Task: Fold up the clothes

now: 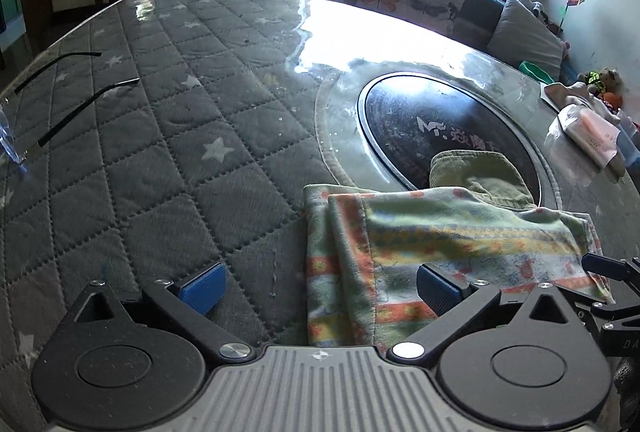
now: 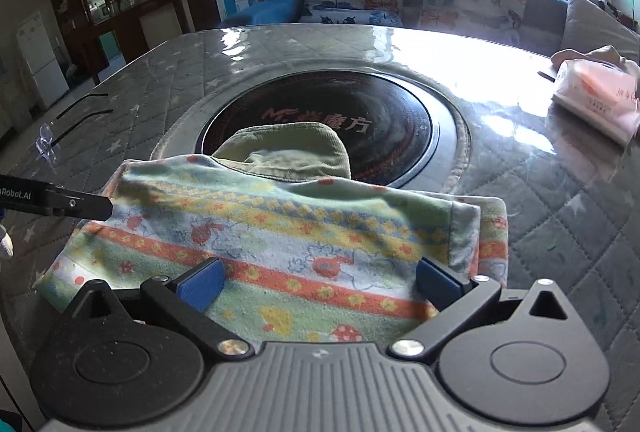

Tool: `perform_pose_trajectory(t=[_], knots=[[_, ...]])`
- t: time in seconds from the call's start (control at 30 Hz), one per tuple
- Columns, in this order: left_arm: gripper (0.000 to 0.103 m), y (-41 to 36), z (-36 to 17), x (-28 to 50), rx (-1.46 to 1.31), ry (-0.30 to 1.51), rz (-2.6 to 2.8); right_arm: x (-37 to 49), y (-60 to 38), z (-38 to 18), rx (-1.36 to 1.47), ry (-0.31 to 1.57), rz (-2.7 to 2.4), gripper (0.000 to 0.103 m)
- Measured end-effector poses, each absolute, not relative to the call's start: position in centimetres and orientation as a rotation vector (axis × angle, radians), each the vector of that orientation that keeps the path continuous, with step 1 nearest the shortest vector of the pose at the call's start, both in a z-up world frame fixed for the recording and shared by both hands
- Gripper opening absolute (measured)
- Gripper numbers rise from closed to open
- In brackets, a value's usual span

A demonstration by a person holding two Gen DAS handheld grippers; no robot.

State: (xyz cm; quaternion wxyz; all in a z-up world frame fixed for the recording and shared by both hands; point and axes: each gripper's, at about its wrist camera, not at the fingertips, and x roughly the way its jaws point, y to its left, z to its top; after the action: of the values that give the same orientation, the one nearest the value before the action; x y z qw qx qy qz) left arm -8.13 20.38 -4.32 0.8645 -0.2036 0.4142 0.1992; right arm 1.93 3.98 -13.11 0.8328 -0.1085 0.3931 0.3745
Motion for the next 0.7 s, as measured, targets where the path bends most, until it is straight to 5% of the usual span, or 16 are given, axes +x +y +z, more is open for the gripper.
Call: perform_pose_trajectory(t=[0.7], knots=[[0.103, 20.13, -4.31, -7.85, -0.404, 0.885, 0.425, 1.50, 4.19, -12.58, -0.226, 0.799, 0.773, 0.103]])
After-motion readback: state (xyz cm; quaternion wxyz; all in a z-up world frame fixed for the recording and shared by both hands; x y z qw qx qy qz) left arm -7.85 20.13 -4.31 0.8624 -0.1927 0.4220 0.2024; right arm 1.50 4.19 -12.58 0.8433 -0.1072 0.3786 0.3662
